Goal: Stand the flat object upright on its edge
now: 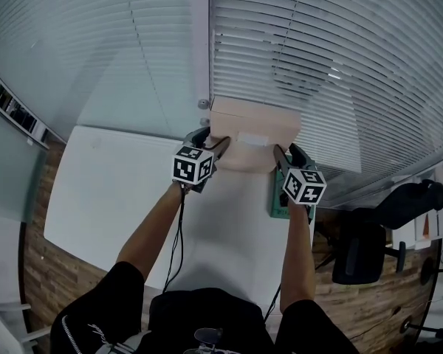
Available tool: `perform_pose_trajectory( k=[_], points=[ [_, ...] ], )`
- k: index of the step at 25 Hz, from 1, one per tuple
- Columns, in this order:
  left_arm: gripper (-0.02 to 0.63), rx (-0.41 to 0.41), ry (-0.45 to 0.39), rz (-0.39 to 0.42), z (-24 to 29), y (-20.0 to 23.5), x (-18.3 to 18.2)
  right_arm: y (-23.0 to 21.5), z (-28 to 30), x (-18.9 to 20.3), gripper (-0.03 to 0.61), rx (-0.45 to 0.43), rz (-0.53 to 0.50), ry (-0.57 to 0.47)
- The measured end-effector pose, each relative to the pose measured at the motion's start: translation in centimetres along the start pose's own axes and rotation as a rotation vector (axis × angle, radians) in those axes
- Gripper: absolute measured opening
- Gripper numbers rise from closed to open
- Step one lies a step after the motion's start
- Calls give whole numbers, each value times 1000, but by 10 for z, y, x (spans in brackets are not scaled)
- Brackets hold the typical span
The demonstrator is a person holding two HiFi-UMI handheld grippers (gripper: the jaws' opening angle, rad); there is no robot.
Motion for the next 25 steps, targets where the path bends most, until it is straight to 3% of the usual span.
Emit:
perform_pose_trajectory(
  k=[19,25],
  points=[
    [279,-21,-10,30,9,-5,0,-11,4,1,204,-2,4,-4],
    [279,-14,-1,1,5,-6,3,-11,2,3,204,6,20,-8]
  ],
)
Point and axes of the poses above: the fingertips, and each gripper's own axes: z forward along the fingers, y to its left, x out of its underside, the point moved 6 cm from there along -z, backward along the fingers, and after that the axes turned 10 degrees about z, right-handed, at the moved point
